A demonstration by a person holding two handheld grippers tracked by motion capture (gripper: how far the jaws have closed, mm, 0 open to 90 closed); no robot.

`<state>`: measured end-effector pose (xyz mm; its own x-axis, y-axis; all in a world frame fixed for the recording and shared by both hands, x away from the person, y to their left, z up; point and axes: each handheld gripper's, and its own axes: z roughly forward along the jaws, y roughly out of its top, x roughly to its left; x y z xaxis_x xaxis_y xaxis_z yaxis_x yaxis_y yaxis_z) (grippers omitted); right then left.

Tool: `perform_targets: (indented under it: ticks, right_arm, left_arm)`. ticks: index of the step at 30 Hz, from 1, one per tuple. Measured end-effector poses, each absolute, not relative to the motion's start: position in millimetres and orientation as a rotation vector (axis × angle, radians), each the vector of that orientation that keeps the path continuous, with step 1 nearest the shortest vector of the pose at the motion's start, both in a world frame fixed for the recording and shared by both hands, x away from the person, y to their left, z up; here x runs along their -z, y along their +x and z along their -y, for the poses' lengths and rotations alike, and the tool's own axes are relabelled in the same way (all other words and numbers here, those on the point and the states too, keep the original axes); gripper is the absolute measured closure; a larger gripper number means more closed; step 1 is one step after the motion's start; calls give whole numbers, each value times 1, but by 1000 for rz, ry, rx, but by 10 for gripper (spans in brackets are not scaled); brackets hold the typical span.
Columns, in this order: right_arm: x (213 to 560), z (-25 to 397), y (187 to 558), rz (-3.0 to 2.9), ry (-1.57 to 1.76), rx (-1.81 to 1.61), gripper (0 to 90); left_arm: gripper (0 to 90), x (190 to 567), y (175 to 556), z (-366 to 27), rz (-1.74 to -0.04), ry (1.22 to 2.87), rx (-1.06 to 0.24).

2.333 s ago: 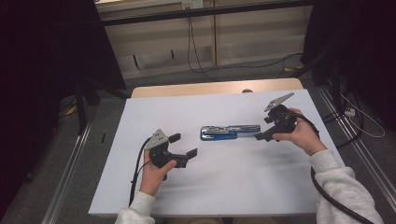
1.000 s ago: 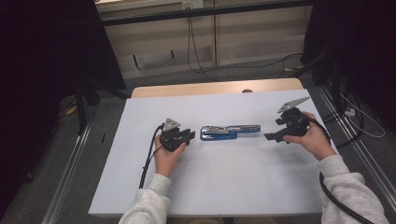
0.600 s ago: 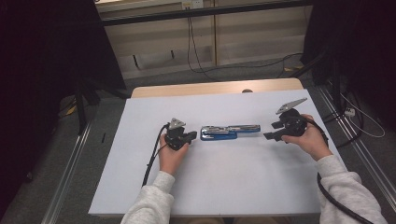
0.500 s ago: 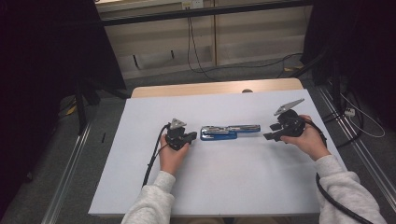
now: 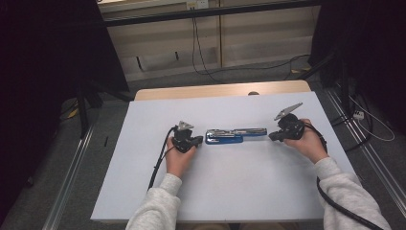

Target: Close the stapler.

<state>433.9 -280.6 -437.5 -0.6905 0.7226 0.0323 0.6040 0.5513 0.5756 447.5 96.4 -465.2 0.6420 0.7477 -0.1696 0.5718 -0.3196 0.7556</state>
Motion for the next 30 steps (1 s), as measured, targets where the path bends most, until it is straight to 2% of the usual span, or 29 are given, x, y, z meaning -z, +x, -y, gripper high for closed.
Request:
perform_targets:
  ticks: [30]
  right_arm:
    - [439,273,438,-2572,1074,-861,900]
  left_arm:
    - [900,466,452,-87,-1021,2049,-259]
